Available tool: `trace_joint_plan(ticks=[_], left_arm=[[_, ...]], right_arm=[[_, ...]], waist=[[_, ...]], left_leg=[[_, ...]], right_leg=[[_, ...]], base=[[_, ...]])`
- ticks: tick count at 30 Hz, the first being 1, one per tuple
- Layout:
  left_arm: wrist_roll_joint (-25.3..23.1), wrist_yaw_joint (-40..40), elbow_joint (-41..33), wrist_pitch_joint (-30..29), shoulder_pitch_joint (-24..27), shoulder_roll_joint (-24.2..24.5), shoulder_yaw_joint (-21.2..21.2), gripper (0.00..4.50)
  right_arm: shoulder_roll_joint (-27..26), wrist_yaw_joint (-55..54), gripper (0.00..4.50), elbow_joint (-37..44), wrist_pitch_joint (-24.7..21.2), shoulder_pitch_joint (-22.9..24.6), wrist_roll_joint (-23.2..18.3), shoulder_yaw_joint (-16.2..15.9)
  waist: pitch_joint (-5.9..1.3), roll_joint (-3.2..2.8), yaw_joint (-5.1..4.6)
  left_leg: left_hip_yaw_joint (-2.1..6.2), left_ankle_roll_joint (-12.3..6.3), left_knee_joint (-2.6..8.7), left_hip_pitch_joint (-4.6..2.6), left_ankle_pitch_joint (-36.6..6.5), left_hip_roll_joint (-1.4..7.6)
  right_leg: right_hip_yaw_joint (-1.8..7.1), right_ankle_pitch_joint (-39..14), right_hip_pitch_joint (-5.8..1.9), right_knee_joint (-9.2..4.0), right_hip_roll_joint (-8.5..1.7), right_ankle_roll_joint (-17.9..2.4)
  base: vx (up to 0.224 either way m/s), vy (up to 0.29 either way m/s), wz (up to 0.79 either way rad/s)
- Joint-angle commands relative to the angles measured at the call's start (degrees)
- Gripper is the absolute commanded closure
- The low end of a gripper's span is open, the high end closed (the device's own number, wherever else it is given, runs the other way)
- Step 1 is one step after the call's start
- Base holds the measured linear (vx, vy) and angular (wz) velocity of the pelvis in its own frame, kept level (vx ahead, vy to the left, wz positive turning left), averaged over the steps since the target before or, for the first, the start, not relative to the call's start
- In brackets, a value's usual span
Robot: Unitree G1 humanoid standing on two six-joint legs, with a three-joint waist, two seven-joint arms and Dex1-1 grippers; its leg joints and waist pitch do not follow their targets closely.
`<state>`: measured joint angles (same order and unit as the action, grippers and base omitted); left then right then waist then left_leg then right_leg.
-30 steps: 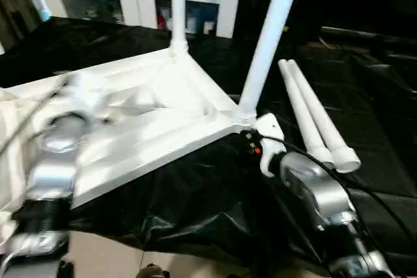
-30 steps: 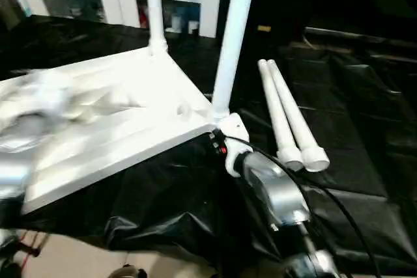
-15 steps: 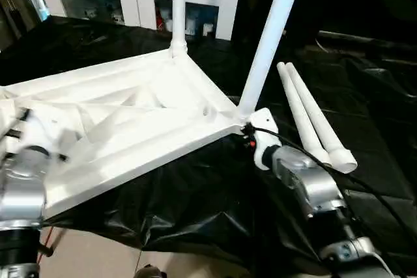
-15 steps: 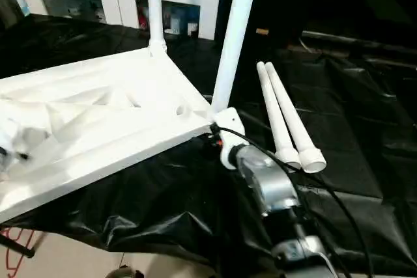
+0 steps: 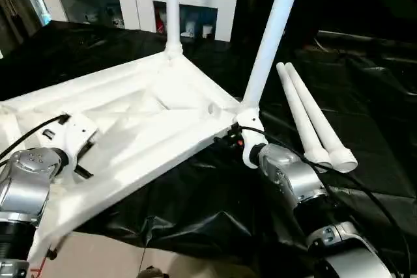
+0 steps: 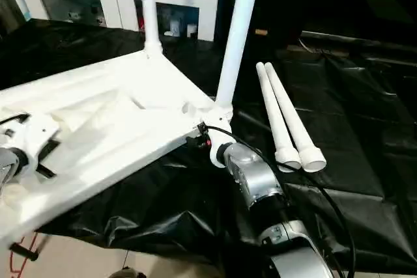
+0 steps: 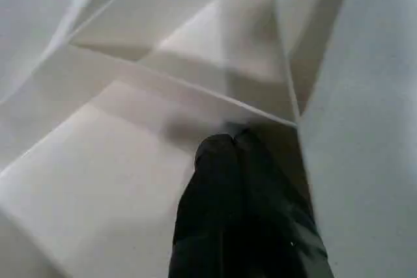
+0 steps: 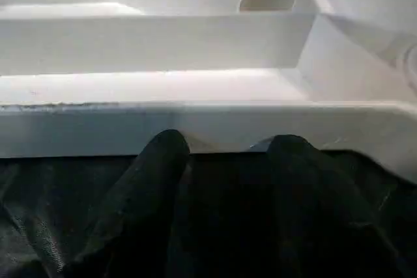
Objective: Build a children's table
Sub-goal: Rotate table base
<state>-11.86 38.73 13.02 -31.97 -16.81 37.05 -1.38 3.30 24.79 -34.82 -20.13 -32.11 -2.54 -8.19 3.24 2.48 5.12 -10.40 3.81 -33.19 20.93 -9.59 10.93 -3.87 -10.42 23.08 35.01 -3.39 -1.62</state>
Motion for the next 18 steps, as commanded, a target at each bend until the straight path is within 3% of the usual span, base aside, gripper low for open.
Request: trace_joint_plan(ticks=[1,2,4,6,12,18], left_arm=[[2.3,5.5,-0.3,-1.2,1.0,-0.5,4.5,4.5],[2.8,6.9,-0.7,-0.6,1.0,-0.1,5.1,4.5],[5.3,12.5,-3.7,1.3,2.1,0.9,6.8,4.5],[7.4,17.7,-7.0,3.3,3.3,2.0,8.6,4.5],[10.6,23.2,-11.3,3.8,3.3,1.3,11.4,4.5],[11.5,24.5,-8.0,6.1,-3.7,-4.3,14.2,4.5]], right_arm=[[0.0,-0.6,2.45,-1.7,1.4,-1.8,0.1,0.9],[0.0,-0.6,2.55,-2.4,1.7,-2.1,0.0,1.1],[0.1,-0.6,2.72,-3.6,2.4,-2.4,0.2,1.2],[0.1,-0.4,2.86,-4.5,3.0,-2.6,0.4,1.2],[0.2,-0.2,3.43,-6.2,4.1,-3.3,0.4,1.3],[0.0,1.1,3.98,-6.6,5.2,-3.2,0.7,0.9]], waist=[[-3.38,-1.4,-0.1],[-3.41,-1.2,-0.08],[-3.36,-1.59,0.0],[-3.44,-1.48,-0.03],[-3.42,-1.51,-0.2],[-3.61,-1.37,-0.38]], left_leg=[[1.31,2.16,4.37,-1.2,-16.7,2.42],[1.28,2.15,4.33,-1.24,-16.5,2.45],[1.28,2.23,4.35,-1.32,-16.6,2.46],[1.26,2.42,4.39,-1.26,-16.6,2.53],[1.13,2.65,4.4,-1.18,-16.6,2.42],[0.93,2.54,4.13,-1.11,-14.8,2.21]], right_leg=[[3.33,-14.4,-2.03,-4.28,-4.88,-9.3],[3.34,-14.3,-2.03,-4.22,-4.93,-9.5],[3.38,-14.4,-1.96,-4.27,-4.99,-9.7],[3.38,-13.8,-2.0,-4.18,-4.95,-9.9],[3.37,-13.4,-2.25,-4.05,-4.84,-10.1],[3.39,-11.9,-2.48,-3.99,-4.58,-9.8]], base=[[0.0,0.0,0.0],[0.0,0.0,0.0],[0.0,0.0,0.0],[0.0,0.0,0.0],[0.0,0.0,0.0],[0.0,0.0,0.0]])
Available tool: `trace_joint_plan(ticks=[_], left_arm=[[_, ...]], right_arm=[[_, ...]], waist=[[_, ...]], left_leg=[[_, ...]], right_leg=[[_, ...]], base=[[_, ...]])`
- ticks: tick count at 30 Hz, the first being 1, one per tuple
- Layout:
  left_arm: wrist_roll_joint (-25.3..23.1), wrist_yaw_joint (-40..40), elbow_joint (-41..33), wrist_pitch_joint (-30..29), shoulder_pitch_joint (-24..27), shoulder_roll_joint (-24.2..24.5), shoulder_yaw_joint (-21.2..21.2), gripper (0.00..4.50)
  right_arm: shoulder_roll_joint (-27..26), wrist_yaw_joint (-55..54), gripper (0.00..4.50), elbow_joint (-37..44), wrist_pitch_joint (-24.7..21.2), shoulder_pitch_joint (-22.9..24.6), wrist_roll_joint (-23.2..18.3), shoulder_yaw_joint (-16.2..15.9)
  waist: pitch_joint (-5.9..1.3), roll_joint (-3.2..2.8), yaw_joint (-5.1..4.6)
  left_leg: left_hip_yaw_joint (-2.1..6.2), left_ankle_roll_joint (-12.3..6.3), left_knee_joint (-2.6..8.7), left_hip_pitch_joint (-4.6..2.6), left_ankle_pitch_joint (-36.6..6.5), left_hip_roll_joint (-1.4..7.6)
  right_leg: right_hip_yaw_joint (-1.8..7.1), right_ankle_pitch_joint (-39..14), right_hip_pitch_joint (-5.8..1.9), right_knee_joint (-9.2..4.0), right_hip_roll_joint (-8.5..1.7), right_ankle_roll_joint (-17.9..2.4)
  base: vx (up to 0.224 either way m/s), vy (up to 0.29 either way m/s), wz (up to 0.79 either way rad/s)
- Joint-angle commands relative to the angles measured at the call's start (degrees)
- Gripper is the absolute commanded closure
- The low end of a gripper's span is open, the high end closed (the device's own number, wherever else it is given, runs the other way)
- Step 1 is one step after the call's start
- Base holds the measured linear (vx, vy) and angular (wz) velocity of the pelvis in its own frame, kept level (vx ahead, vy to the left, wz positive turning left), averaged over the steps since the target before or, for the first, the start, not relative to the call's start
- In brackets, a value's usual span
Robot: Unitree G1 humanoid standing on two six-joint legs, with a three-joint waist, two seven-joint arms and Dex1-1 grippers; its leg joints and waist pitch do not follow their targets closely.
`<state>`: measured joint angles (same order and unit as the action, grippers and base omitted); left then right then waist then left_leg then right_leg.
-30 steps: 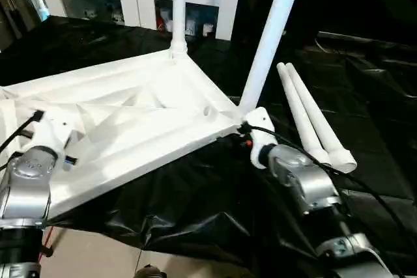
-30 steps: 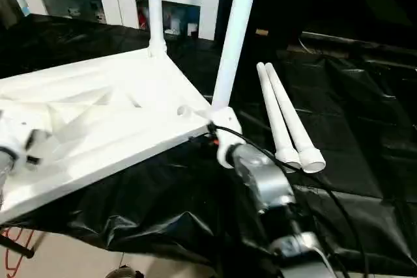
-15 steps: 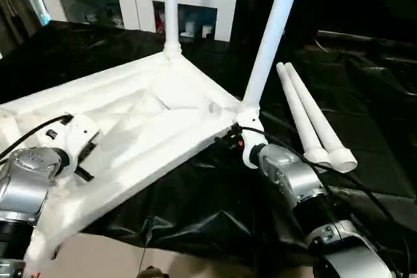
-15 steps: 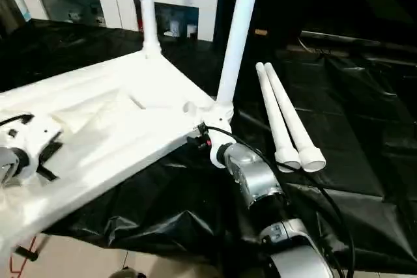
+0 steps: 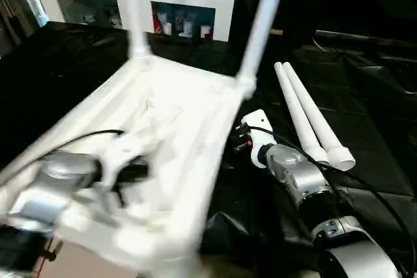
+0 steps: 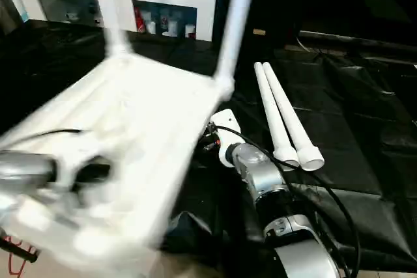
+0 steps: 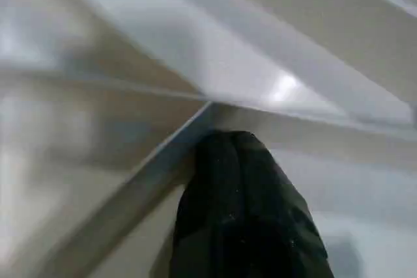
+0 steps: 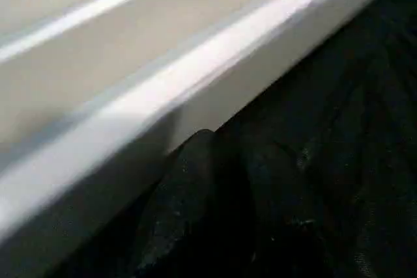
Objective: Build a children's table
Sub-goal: Rotate table base
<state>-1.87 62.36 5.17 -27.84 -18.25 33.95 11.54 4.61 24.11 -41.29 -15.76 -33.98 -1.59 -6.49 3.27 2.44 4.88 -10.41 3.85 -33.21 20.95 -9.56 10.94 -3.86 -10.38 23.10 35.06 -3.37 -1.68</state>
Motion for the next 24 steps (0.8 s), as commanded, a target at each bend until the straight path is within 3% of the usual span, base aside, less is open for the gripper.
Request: trace_joint_plan(ticks=[1,3,4,5,7,8,9,10,12,13,14,15,20,22,23,24], left_arm=[[1.5,0.9,0.0,2.1,-2.4,-1.3,1.3,4.5],[1.2,0.4,4.4,4.6,-6.3,-3.7,2.0,4.5],[0.8,-0.2,5.8,5.4,-7.4,-4.2,2.2,4.5],[0.3,-1.0,7.6,6.3,-8.5,-4.8,2.3,4.5],[-0.3,-1.9,9.5,7.2,-9.8,-5.4,2.5,4.5],[-1.2,-4.1,12.8,8.3,-11.8,-6.4,2.2,4.5],[-3.4,-10.8,21.4,11.0,-16.6,-8.4,1.2,4.5],[-3.4,-10.8,21.4,11.0,-16.6,-8.4,1.2,4.5],[-6.1,-18.4,30.8,14.9,-21.2,-9.2,0.8,4.5],[-6.4,-20.7,33.3,16.1,-22.2,-9.5,0.4,4.5],[-6.7,-23.3,35.8,17.6,-23.1,-9.8,-0.1,4.5],[-6.9,-25.4,38.0,19.2,-23.8,-10.0,-0.4,4.5],[-7.2,-33.1,43.3,25.0,-24.4,-11.4,-2.1,4.5],[-6.1,-30.5,41.8,26.3,-23.6,-12.0,-2.3,4.5],[-5.3,-29.2,41.3,27.1,-23.2,-12.5,-2.5,4.5],[-3.5,-27.0,39.6,27.9,-22.3,-13.2,-2.9,4.5]], right_arm=[[-1.3,1.8,4.04,-0.1,0.8,-1.3,-0.2,-0.8],[-1.3,1.9,4.21,-0.3,1.0,-1.6,-0.2,-0.8],[-1.3,1.9,4.33,-0.3,1.1,-1.6,-0.1,-0.8],[-1.3,1.9,4.43,-0.3,1.2,-1.7,-0.1,-0.8],[-1.3,1.9,4.48,-0.3,1.2,-1.8,-0.1,-0.8],[-1.3,1.7,4.48,-0.4,1.5,-1.9,0.0,-0.8],[-1.0,1.2,4.48,0.0,1.7,-1.9,0.1,-0.5],[-1.0,1.2,4.48,0.0,1.7,-1.9,0.1,-0.5],[-0.7,0.7,4.48,0.6,1.7,-1.7,0.1,0.1],[-0.6,0.6,4.48,0.7,1.7,-1.6,0.1,0.2],[-0.6,0.4,4.48,0.9,1.6,-1.4,0.0,0.4],[-0.5,0.3,4.48,1.2,1.5,-1.2,0.0,0.5],[-0.5,-0.9,4.48,3.6,0.8,-0.3,-0.6,1.4],[-0.1,-2.3,4.48,5.0,0.8,0.0,-0.2,1.8],[0.1,-3.6,4.48,5.7,0.6,0.0,-0.1,2.5],[0.5,-6.0,4.48,7.1,-0.4,0.0,0.1,3.6]], waist=[[-3.7,-1.3,-0.09],[-3.75,-1.43,-0.35],[-3.91,-1.28,-0.28],[-3.89,-1.73,-0.23],[-4.0,-1.55,-0.34],[-4.04,-1.79,-0.38],[-4.0,-2.08,-0.43],[-4.05,-1.98,-0.33],[-3.89,-1.78,-0.31],[-3.87,-1.81,-0.23],[-3.9,-1.73,-0.35],[-3.95,-1.74,-0.34],[-4.28,-1.84,-0.35],[-4.37,-1.89,-0.11],[-4.29,-1.41,-0.07],[-4.26,-1.34,0.29]], left_leg=[[0.98,2.42,4.12,-1.01,-14.3,2.22],[0.77,1.88,3.91,-1.06,-13.1,1.97],[0.83,1.84,3.86,-0.88,-12.1,2.05],[0.86,1.78,3.8,-0.88,-11.9,2.02],[0.86,1.84,3.75,-0.9,-11.6,2.13],[0.97,1.92,3.78,-0.84,-11.6,2.18],[0.88,1.87,3.64,-1.0,-12.2,2.03],[0.72,1.85,3.49,-1.26,-13.0,1.87],[1.02,1.9,3.64,-0.83,-13.9,1.89],[1.06,1.99,3.59,-1.03,-14.8,1.89],[1.34,2.18,3.75,-0.71,-14.6,2.04],[1.3,2.09,3.63,-0.78,-14.5,2.01],[1.22,1.31,3.38,-0.74,-11.5,2.2],[1.07,0.69,3.24,-0.83,-9.7,2.33],[0.99,0.53,3.28,-0.78,-9.4,2.34],[0.91,0.5,3.26,-0.84,-9.1,2.35]], right_leg=[[3.37,-11.2,-2.65,-3.94,-4.7,-9.8],[3.32,-9.9,-2.54,-4.05,-4.41,-9.9],[3.34,-8.5,-2.9,-3.72,-4.53,-10.2],[3.34,-8.1,-2.81,-3.75,-4.52,-10.3],[3.25,-6.2,-2.96,-3.49,-4.5,-10.8],[3.22,-6.0,-3.08,-3.4,-4.56,-11.0],[3.21,-6.4,-2.94,-3.6,-4.4,-10.9],[3.23,-7.0,-2.84,-3.88,-4.26,-10.6],[3.13,-9.6,-3.17,-3.92,-4.45,-9.8],[3.16,-11.7,-3.0,-4.21,-4.59,-9.0],[3.08,-12.7,-3.32,-4.12,-4.78,-8.7],[3.08,-12.8,-3.17,-4.25,-4.74,-8.7],[3.1,-6.0,-3.24,-3.52,-4.64,-10.3],[3.09,-2.5,-3.14,-3.16,-4.72,-11.7],[3.11,-2.6,-3.2,-3.27,-4.79,-11.9],[3.18,-3.1,-3.21,-3.28,-4.99,-12.1]], base=[[0.0,0.0,0.0],[0.0,0.0,0.0],[0.0,0.0,0.0],[0.0,0.0,0.0],[0.0,0.0,0.0],[0.0,0.0,0.0],[0.0,0.0,0.0],[0.0,0.0,0.0],[0.0,0.0,0.0],[0.0,0.0,0.0],[0.0,0.0,0.0],[0.0,0.0,0.0],[0.0,0.0,0.0],[0.0,0.0,0.0],[0.0,0.0,0.0],[0.0,0.0,0.0]])
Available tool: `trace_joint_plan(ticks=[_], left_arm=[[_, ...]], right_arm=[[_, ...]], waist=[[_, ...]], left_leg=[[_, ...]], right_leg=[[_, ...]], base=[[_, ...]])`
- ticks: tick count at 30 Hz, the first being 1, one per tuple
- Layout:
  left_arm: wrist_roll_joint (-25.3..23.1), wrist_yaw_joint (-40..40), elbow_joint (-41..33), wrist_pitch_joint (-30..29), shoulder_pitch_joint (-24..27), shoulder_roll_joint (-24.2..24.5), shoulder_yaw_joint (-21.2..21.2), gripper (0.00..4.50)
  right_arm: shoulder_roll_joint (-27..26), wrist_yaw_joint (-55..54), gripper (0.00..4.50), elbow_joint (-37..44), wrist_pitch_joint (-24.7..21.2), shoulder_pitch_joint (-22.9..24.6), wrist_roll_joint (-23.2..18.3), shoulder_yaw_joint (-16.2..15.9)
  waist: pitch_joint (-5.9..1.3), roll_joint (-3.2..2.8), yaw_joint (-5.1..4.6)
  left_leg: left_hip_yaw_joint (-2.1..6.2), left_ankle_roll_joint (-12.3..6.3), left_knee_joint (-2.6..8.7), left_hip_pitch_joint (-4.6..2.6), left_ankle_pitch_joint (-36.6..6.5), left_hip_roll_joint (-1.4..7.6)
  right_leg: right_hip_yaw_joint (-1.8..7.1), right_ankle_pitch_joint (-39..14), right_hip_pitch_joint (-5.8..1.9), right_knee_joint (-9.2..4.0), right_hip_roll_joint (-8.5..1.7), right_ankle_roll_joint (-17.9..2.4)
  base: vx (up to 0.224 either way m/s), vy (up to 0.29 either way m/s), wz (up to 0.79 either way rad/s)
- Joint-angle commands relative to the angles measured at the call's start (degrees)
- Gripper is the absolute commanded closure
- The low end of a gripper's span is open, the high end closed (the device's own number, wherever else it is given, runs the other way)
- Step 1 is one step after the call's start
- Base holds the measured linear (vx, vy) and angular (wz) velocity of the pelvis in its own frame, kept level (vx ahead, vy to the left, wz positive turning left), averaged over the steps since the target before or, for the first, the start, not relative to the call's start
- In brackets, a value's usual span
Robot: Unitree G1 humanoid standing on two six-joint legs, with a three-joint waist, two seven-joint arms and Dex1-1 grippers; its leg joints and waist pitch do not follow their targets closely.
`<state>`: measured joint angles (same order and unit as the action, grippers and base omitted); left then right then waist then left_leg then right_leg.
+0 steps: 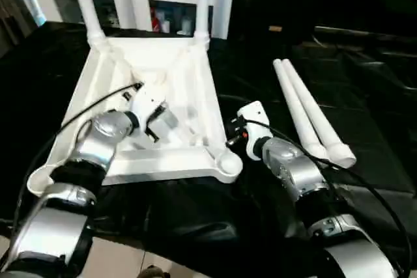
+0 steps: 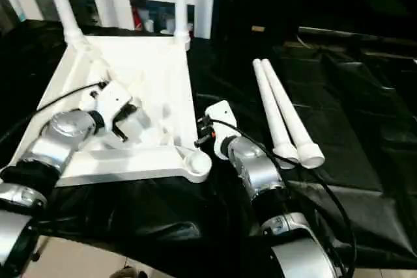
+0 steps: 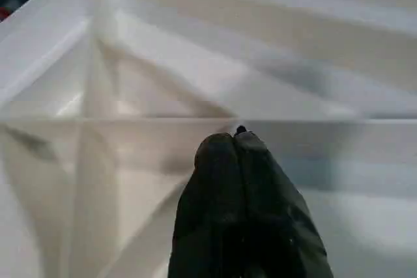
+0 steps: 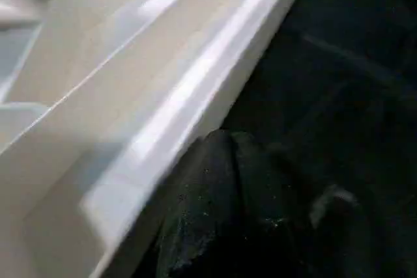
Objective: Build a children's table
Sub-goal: Rotate table base, then pick table leg
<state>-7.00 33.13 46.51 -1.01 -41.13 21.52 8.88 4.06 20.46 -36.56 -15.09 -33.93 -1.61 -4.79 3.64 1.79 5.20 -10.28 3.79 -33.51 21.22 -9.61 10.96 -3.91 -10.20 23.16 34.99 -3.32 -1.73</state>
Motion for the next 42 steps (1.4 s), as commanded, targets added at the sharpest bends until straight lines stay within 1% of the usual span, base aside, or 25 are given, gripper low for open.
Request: trace_joint_plan(ticks=[1,4,7,8,9,10,12,13,14,15,16,19,22,23,24,25,27,30,31,32,33,36,37,38,42], left_arm=[[2.2,2.9,-2.2,1.5,0.9,-1.0,-0.3,4.5],[4.4,4.6,-6.4,0.6,2.6,-1.6,-1.0,4.5],[8.8,6.4,-13.3,-2.7,4.8,-2.7,-2.3,4.17],[9.7,6.8,-14.7,-3.3,5.2,-2.9,-2.6,4.09],[11.5,8.7,-19.5,-5.4,6.8,-3.2,-2.2,4.04],[12.0,9.4,-21.6,-6.2,7.6,-3.3,-1.7,3.91],[12.2,9.5,-23.1,-6.8,8.1,-3.4,-1.4,3.78],[12.7,9.5,-24.2,-8.2,8.4,-3.7,-1.4,3.65],[12.9,9.5,-24.8,-9.1,8.6,-3.9,-1.6,3.65],[12.9,9.5,-24.8,-9.1,8.6,-3.9,-1.6,3.61],[13.1,9.6,-26.7,-10.0,9.1,-4.2,-1.4,3.43],[12.3,8.1,-29.0,-10.8,9.7,-4.7,-1.1,3.09],[13.1,5.4,-31.3,-13.6,11.0,-6.2,-1.9,2.87],[13.4,4.8,-32.4,-15.2,11.5,-6.4,-2.0,2.72],[13.3,4.8,-33.7,-16.7,12.0,-6.3,-1.6,2.72],[13.3,4.8,-33.9,-17.0,12.1,-6.3,-1.5,2.53],[13.7,5.4,-36.1,-19.2,12.9,-6.2,-0.9,2.33],[13.7,6.2,-39.4,-21.2,14.5,-6.3,0.4,2.19],[13.0,6.0,-40.0,-21.2,14.8,-6.1,0.9,2.08],[13.0,6.0,-40.0,-21.2,14.8,-6.1,0.9,1.88],[12.4,3.9,-40.4,-21.4,14.9,-7.1,0.7,1.82],[12.3,2.2,-40.9,-23.1,14.4,-8.1,0.8,1.58],[13.0,3.8,-40.8,-22.9,14.1,-7.7,1.1,1.46],[13.1,4.1,-40.8,-22.8,14.1,-7.7,1.2,1.37],[14.0,6.8,-42.6,-22.9,14.2,-7.0,2.4,1.12]], right_arm=[[1.2,-3.1,4.48,2.8,-1.6,-0.1,0.2,2.3],[2.1,-7.5,4.48,5.4,-6.2,-1.0,2.8,2.5],[3.2,-5.7,4.5,8.0,-7.2,-2.4,-0.2,5.2],[3.5,-5.4,4.32,8.1,-7.1,-2.8,-0.8,5.7],[4.6,-6.1,4.15,7.5,-8.6,-4.4,-0.9,6.5],[5.3,-6.2,4.15,7.1,-9.8,-5.2,-0.6,6.5],[6.0,-7.0,4.12,6.3,-10.8,-6.0,0.3,6.3],[6.6,-7.9,3.85,5.3,-11.2,-6.7,1.2,6.2],[6.9,-8.8,3.85,4.9,-11.5,-7.0,1.6,6.2],[6.9,-8.8,3.75,4.9,-11.5,-7.0,1.6,6.2],[7.9,-9.7,3.7,3.8,-12.3,-8.0,1.9,6.5],[9.6,-10.2,3.31,2.5,-13.3,-9.6,2.5,6.8],[11.0,-9.2,3.17,1.2,-15.0,-10.8,2.1,7.7],[11.2,-9.0,2.94,1.1,-16.0,-11.0,1.8,7.8],[11.6,-8.4,2.94,0.9,-17.2,-11.1,1.6,7.8],[11.6,-8.3,2.82,0.8,-17.4,-11.1,1.6,7.8],[12.3,-7.8,2.61,0.2,-18.6,-11.2,1.7,7.5],[13.5,-9.5,2.44,-3.0,-19.2,-12.2,2.1,8.1],[13.8,-9.8,2.37,-3.7,-19.2,-12.5,2.1,8.2],[13.8,-9.8,2.17,-3.7,-19.2,-12.5,2.1,8.2],[14.1,-10.6,2.07,-4.7,-19.7,-13.1,2.2,8.5],[14.8,-11.4,1.87,-6.4,-21.8,-14.2,1.9,9.4],[14.8,-11.0,1.75,-6.7,-22.9,-14.3,1.7,9.4],[14.9,-10.8,1.64,-6.8,-23.2,-14.3,1.7,9.4],[15.3,-9.3,1.54,-9.9,-26.6,-14.8,0.6,9.7]], waist=[[-4.5,-0.87,0.05],[-4.22,-0.86,-0.09],[-4.13,-0.63,-0.15],[-4.15,-0.61,-0.09],[-4.12,-0.35,-0.23],[-4.2,-0.39,-0.26],[-4.07,-0.42,-0.4],[-4.13,-0.41,-0.41],[-4.17,0.25,-0.45],[-4.16,0.01,-0.32],[-4.21,0.16,-0.35],[-4.24,-0.05,-0.2],[-4.19,0.18,-0.26],[-4.25,0.26,-0.24],[-4.19,0.6,-0.28],[-4.15,0.4,-0.19],[-4.19,0.71,-0.24],[-4.21,0.6,-0.2],[-4.21,0.35,-0.31],[-4.24,0.44,-0.28],[-4.25,0.04,-0.35],[-4.22,0.28,-0.5],[-4.25,-0.31,-0.56],[-4.3,0.0,-0.6],[-4.44,-0.04,-0.5]], left_leg=[[0.77,0.81,3.66,-1.14,-9.5,2.36],[0.94,1.88,4.0,-1.16,-11.7,2.46],[0.79,1.98,3.84,-1.22,-13.5,2.35],[0.75,1.89,3.8,-1.3,-13.4,2.39],[0.75,1.67,3.8,-1.22,-13.1,2.35],[0.88,1.76,3.82,-1.07,-12.3,2.4],[0.54,1.38,3.65,-1.18,-11.7,2.2],[0.52,1.37,3.62,-1.07,-11.0,2.08],[0.39,1.2,3.57,-1.05,-10.2,2.07],[0.46,1.16,3.55,-1.04,-10.0,2.03],[0.48,1.06,3.56,-1.03,-9.7,2.08],[0.44,1.15,3.46,-1.01,-9.5,1.99],[0.38,1.09,3.4,-1.0,-9.8,2.03],[0.39,0.89,3.33,-0.83,-9.3,2.01],[0.35,0.66,3.34,-0.75,-9.2,1.95],[0.36,0.37,3.32,-0.81,-9.2,1.9],[0.38,0.43,3.3,-0.77,-9.0,1.92],[0.31,0.42,3.2,-0.79,-8.6,1.91],[0.32,0.46,3.19,-0.78,-8.7,1.9],[0.3,0.39,3.15,-0.73,-8.7,1.83],[0.32,0.55,3.12,-0.79,-8.8,1.85],[0.35,0.82,3.09,-0.86,-9.6,1.81],[0.33,0.95,3.01,-0.92,-9.8,1.72],[0.33,0.86,3.02,-0.82,-9.7,1.67],[0.39,0.68,2.97,-0.82,-9.2,1.74]], right_leg=[[3.24,-4.5,-3.15,-3.24,-5.05,-12.1],[3.19,-8.6,-3.15,-3.52,-4.98,-10.9],[3.32,-12.1,-3.05,-3.94,-5.22,-10.0],[3.34,-12.6,-3.0,-3.94,-5.25,-9.8],[3.27,-12.7,-2.97,-3.89,-5.04,-9.7],[3.2,-12.1,-3.17,-3.59,-5.09,-9.9],[3.25,-11.6,-2.77,-3.83,-4.71,-9.8],[3.27,-10.9,-2.91,-3.7,-4.62,-9.7],[3.28,-10.3,-2.98,-3.73,-4.59,-9.4],[3.26,-10.3,-2.96,-3.58,-4.64,-9.3],[3.26,-10.5,-3.0,-3.54,-4.69,-9.2],[3.21,-9.7,-3.01,-3.59,-4.58,-9.1],[3.2,-9.5,-3.14,-3.55,-4.54,-9.0],[3.19,-9.1,-3.3,-3.37,-4.53,-9.1],[3.16,-9.3,-3.29,-3.45,-4.47,-9.0],[3.13,-10.4,-3.12,-3.64,-4.48,-8.7],[3.12,-10.9,-3.2,-3.63,-4.5,-8.3],[3.08,-10.7,-3.06,-3.62,-4.43,-8.8],[3.08,-10.3,-3.01,-3.65,-4.34,-8.8],[3.08,-10.1,-3.1,-3.68,-4.31,-8.6],[3.1,-9.9,-3.03,-3.59,-4.26,-8.7],[3.01,-10.5,-3.1,-3.72,-4.14,-8.5],[3.05,-10.6,-3.03,-3.77,-4.06,-8.4],[3.02,-10.2,-3.14,-3.78,-4.0,-8.3],[2.99,-8.8,-3.21,-3.58,-4.1,-9.1]], base=[[0.0,0.0,0.0],[0.0,0.0,0.0],[0.0,0.0,0.0],[0.0,0.0,0.0],[0.0,0.0,0.0],[0.0,0.0,0.0],[0.0,0.0,0.0],[0.0,0.0,0.0],[0.0,0.0,0.0],[0.0,0.0,0.0],[0.0,0.0,0.0],[0.0,0.0,0.0],[0.0,0.0,0.0],[0.0,0.0,0.0],[0.0,0.0,0.0],[0.0,0.0,0.0],[0.0,0.0,0.0],[0.0,0.0,0.0],[0.0,0.0,0.0],[0.0,0.0,0.0],[0.0,0.0,0.0],[0.0,0.0,0.0],[0.0,0.0,0.0],[0.0,0.0,0.0],[0.0,0.0,0.0]])
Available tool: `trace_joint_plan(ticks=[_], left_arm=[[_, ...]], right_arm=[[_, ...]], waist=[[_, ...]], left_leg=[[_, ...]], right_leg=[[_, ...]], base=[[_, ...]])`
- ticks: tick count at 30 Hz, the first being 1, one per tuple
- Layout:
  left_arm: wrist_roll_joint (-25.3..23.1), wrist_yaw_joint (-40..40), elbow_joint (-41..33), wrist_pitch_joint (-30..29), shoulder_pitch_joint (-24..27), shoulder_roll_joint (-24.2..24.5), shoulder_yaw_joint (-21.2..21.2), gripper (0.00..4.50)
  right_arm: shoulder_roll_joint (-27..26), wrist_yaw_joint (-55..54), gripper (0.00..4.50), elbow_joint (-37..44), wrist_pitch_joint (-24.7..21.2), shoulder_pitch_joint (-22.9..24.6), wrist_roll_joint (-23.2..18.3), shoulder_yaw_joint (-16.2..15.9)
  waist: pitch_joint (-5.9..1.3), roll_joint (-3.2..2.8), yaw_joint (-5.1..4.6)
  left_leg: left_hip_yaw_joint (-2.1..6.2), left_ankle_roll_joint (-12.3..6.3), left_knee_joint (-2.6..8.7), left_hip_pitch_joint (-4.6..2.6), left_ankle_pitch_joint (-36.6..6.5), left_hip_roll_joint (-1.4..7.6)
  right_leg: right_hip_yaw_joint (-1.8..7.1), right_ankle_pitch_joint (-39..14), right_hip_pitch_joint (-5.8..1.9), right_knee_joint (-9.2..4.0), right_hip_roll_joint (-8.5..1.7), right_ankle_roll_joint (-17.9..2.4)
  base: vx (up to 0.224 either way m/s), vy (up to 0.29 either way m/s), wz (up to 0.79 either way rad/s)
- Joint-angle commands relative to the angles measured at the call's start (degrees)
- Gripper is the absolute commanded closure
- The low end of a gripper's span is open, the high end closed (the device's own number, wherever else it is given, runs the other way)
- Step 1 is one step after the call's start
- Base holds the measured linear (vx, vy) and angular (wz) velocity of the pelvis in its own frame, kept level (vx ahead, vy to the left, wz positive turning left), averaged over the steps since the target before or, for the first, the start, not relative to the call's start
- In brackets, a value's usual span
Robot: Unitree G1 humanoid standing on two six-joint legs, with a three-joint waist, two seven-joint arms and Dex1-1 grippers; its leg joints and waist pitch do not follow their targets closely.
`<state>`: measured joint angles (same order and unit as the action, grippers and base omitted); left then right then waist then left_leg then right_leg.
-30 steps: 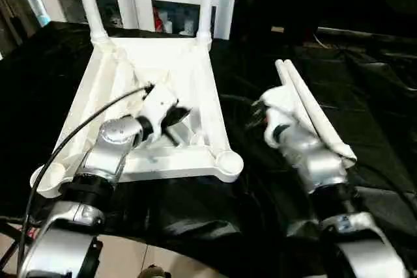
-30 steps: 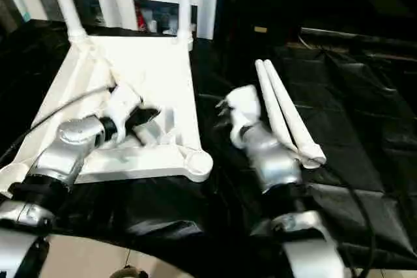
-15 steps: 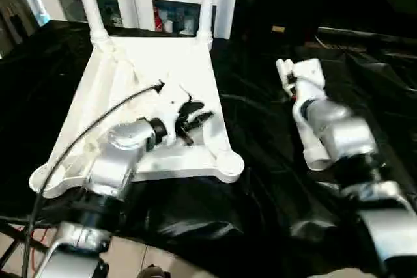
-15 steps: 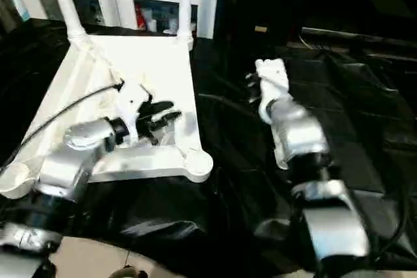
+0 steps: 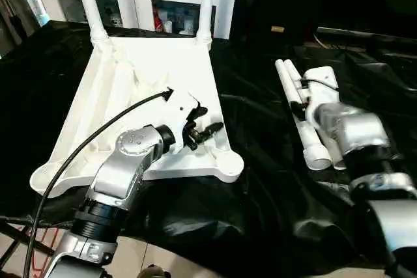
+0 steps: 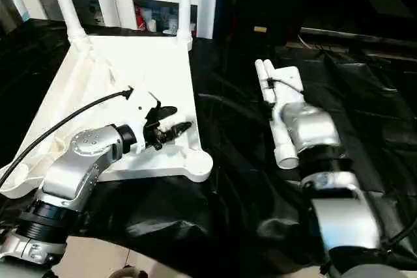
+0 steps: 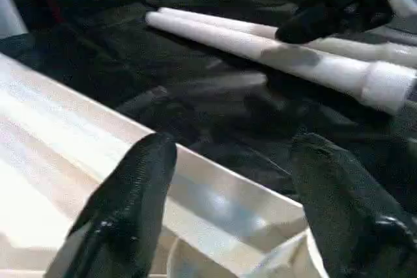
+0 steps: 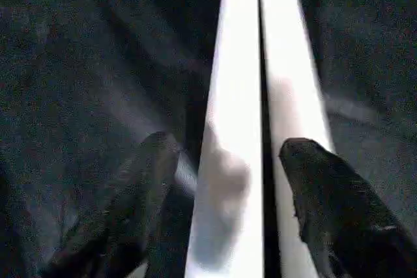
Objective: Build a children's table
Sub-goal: Pick table leg
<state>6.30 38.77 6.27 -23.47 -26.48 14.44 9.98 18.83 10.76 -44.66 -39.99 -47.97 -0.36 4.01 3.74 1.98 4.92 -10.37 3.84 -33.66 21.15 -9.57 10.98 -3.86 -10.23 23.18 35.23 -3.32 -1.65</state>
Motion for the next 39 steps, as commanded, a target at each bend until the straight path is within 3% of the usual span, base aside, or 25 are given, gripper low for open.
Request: trace_joint_plan(ticks=[1,6,9,12,17,20,22,29,30,31,39], left_arm=[[1.5,2.1,-3.9,-1.0,0.0,0.3,1.4,0.92],[3.7,5.1,-8.2,-2.7,2.1,1.9,1.9,0.61],[3.5,7.5,-10.0,-4.4,3.5,4.0,3.4,0.61],[3.5,7.3,-10.4,-4.8,3.7,4.6,3.5,0.61],[3.4,6.8,-10.3,-5.1,3.4,4.9,3.6,0.61],[3.8,6.7,-10.6,-5.6,3.1,4.7,3.3,0.61],[3.7,6.3,-10.3,-5.6,2.8,4.6,3.2,0.61],[3.8,7.2,-9.9,-5.8,2.4,5.5,3.1,0.51],[3.9,7.8,-10.0,-5.7,2.4,5.9,3.3,0.51],[3.9,8.3,-10.0,-5.4,2.4,6.3,3.4,0.51],[4.1,11.5,-9.8,-4.5,2.4,7.6,5.5,0.51]], right_arm=[[0.6,-0.5,1.54,-3.5,-1.5,-1.3,-1.0,1.6],[0.9,-1.9,1.54,-7.7,-0.2,-2.7,-1.4,2.8],[0.9,2.9,1.54,-9.9,0.6,-2.6,-0.9,0.9],[0.6,4.8,1.54,-11.3,0.2,-2.9,-1.2,0.1],[0.1,5.0,1.54,-14.1,-1.8,-3.3,-1.8,0.8],[-0.1,4.8,1.54,-15.7,-4.2,-4.1,-2.5,1.8],[-0.1,5.4,1.54,-16.2,-3.7,-4.3,-2.4,1.4],[-0.5,5.0,2.3,-18.0,-2.5,-4.7,-2.5,1.7],[-0.6,5.0,2.36,-18.2,-2.6,-4.8,-2.9,2.1],[-0.6,4.8,2.4,-18.5,-2.7,-4.9,-3.3,2.5],[-0.8,4.6,2.63,-19.0,-2.6,-4.9,-3.5,2.9]], waist=[[-4.5,0.59,-0.22],[-4.32,0.35,-0.14],[-4.17,0.33,-0.17],[-4.21,0.22,-0.11],[-4.21,0.53,-0.14],[-4.2,0.13,-0.12],[-4.25,0.3,-0.09],[-4.28,0.33,-0.11],[-4.28,-0.19,0.08],[-4.3,0.08,-0.04],[-4.29,0.08,-0.06]], left_leg=[[0.41,0.51,3.15,-0.67,-9.1,1.8],[0.33,0.42,3.08,-0.55,-9.0,1.74],[0.33,0.55,3.1,-0.69,-10.4,1.8],[0.39,0.63,3.14,-0.74,-10.4,1.89],[0.34,0.79,3.09,-0.74,-10.3,1.86],[0.46,1.15,3.13,-0.75,-10.7,1.85],[0.47,1.34,3.16,-0.79,-11.0,1.89],[0.45,1.34,3.1,-0.74,-10.8,1.84],[0.56,1.49,3.13,-0.78,-11.1,1.81],[0.51,1.56,3.14,-0.75,-11.2,1.83],[0.49,1.97,3.18,-0.89,-11.9,1.89]], right_leg=[[2.89,-8.7,-3.3,-3.87,-4.17,-9.6],[2.86,-9.9,-3.18,-3.75,-4.24,-9.7],[2.86,-12.9,-2.93,-4.01,-4.35,-8.8],[2.84,-12.7,-2.91,-3.98,-4.26,-9.0],[2.87,-12.8,-2.94,-3.94,-4.31,-9.2],[2.84,-13.5,-2.9,-3.93,-4.27,-9.0],[2.82,-13.2,-2.91,-3.93,-4.28,-8.8],[2.81,-13.1,-2.89,-3.9,-4.32,-9.1],[2.78,-13.2,-2.88,-3.85,-4.36,-9.2],[2.81,-13.0,-2.91,-3.91,-4.3,-9.0],[2.8,-13.1,-2.83,-3.85,-4.29,-9.4]], base=[[0.0,0.0,0.0],[0.0,0.0,0.0],[0.0,0.0,0.0],[0.0,0.0,0.0],[0.0,0.0,0.0],[0.0,0.0,0.0],[0.0,0.0,0.0],[0.0,0.0,0.0],[0.0,0.0,0.0],[0.0,0.0,0.0],[0.0,0.0,0.0]])
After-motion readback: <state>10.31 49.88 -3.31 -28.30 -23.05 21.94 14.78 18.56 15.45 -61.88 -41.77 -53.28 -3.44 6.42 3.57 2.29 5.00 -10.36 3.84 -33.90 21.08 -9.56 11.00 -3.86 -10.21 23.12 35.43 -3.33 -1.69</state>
